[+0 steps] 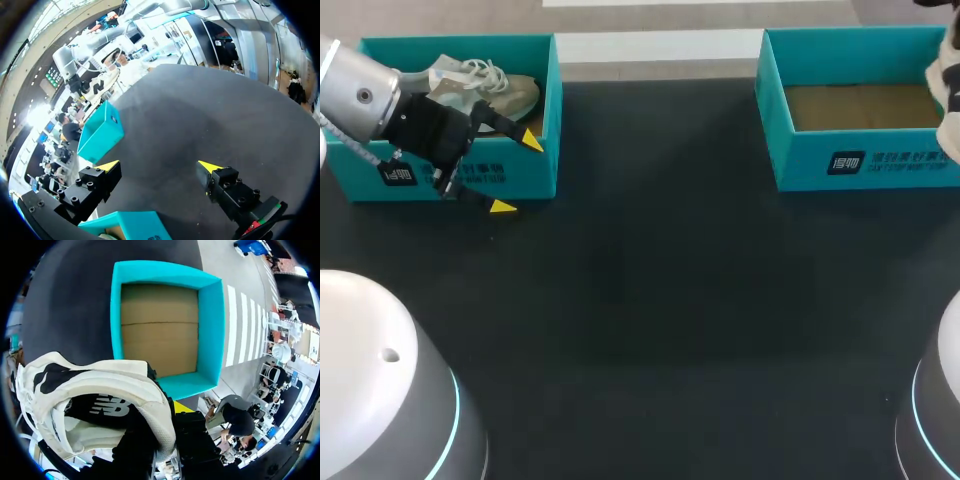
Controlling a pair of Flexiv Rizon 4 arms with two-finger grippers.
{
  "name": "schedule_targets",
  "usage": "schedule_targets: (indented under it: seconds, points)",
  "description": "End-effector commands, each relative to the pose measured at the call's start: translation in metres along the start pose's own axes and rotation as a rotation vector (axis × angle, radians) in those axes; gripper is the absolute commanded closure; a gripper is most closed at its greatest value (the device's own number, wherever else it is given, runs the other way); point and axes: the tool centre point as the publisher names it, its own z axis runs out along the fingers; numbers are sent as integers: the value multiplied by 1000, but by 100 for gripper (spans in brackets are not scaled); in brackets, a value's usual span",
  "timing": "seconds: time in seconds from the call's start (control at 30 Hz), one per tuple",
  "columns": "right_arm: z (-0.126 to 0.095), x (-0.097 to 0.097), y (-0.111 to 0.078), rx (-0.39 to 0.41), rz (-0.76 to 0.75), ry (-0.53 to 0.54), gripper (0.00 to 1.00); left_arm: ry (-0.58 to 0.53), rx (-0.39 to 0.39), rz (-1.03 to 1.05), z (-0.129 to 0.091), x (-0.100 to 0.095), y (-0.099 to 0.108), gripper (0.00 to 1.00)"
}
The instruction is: Take the shoe out of the shoebox, open the shoe tongue, remove and reinsert the insole, then place the shoe into the shoebox
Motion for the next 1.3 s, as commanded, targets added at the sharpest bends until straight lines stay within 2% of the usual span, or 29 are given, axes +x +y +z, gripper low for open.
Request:
schedule_targets:
  seconds: [0.03, 0.13, 0.17, 0.27, 0.57, 0.6, 1.3]
  points:
    - [12, -14, -12, 34, 99, 39, 100, 1, -3, 1, 0, 1, 0, 0]
    - [18, -15, -21, 73, 255, 70, 100, 1, -3, 1, 0, 1, 0, 0]
    - [20, -14, -23, 126, 348, 102, 100, 1, -3, 1, 0, 1, 0, 0]
    - [22, -12, -25, 169, 591, 146, 100, 1, -3, 1, 0, 1, 0, 0]
    - [22, -6, -21, 137, 1211, 92, 100, 1, -3, 1, 0, 1, 0, 0]
    - [22, -3, -21, 141, 1261, 122, 100, 1, -3, 1, 0, 1, 0, 0]
    - [22, -3, -21, 141, 1261, 122, 100, 1, -3, 1, 0, 1, 0, 0]
